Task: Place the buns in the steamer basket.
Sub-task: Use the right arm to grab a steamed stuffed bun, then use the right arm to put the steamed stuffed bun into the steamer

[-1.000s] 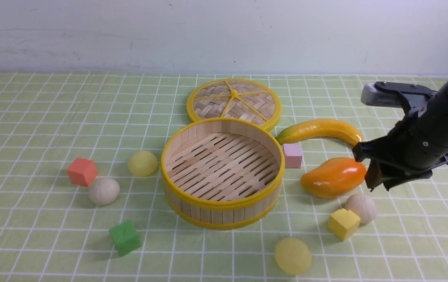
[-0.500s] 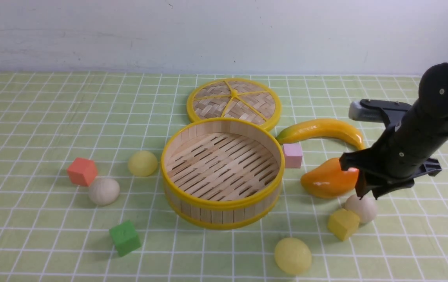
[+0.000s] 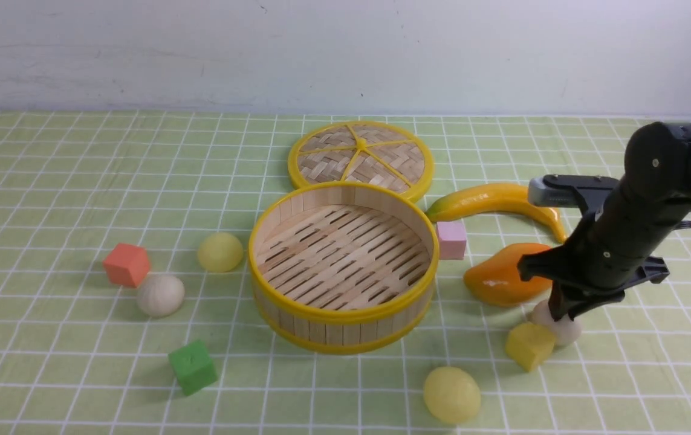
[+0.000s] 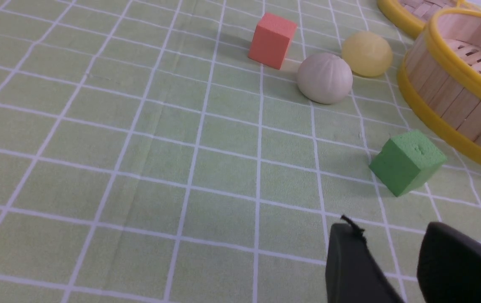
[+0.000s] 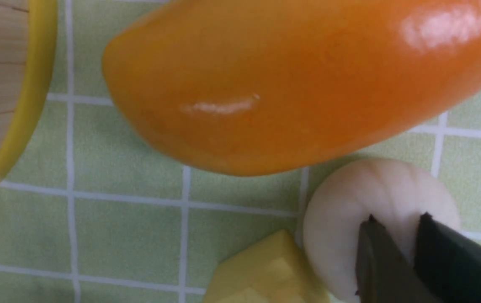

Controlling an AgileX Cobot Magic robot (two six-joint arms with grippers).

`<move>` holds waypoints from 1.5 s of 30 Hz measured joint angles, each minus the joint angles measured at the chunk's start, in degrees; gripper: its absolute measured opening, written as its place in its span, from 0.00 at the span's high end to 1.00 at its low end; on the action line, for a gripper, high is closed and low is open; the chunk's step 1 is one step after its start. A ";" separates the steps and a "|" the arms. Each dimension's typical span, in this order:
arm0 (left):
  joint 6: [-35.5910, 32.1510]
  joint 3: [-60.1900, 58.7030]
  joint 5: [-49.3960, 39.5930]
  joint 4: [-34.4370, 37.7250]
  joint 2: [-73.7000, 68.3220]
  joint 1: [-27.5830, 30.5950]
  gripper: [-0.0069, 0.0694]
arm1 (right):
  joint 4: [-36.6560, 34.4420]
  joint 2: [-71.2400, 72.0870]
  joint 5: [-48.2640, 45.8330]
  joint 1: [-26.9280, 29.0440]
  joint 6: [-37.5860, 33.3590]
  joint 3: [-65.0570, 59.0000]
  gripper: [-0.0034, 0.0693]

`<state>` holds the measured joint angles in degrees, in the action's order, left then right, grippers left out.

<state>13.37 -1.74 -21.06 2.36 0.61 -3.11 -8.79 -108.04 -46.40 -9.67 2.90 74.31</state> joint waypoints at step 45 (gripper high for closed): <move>0.00 0.00 0.00 -0.06 0.00 0.00 0.60 | -22.15 -18.45 -5.33 -7.50 -14.87 36.43 0.76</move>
<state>13.37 -1.74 -21.06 2.30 0.61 -3.11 -30.94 -126.49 -51.73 -17.16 -11.97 110.74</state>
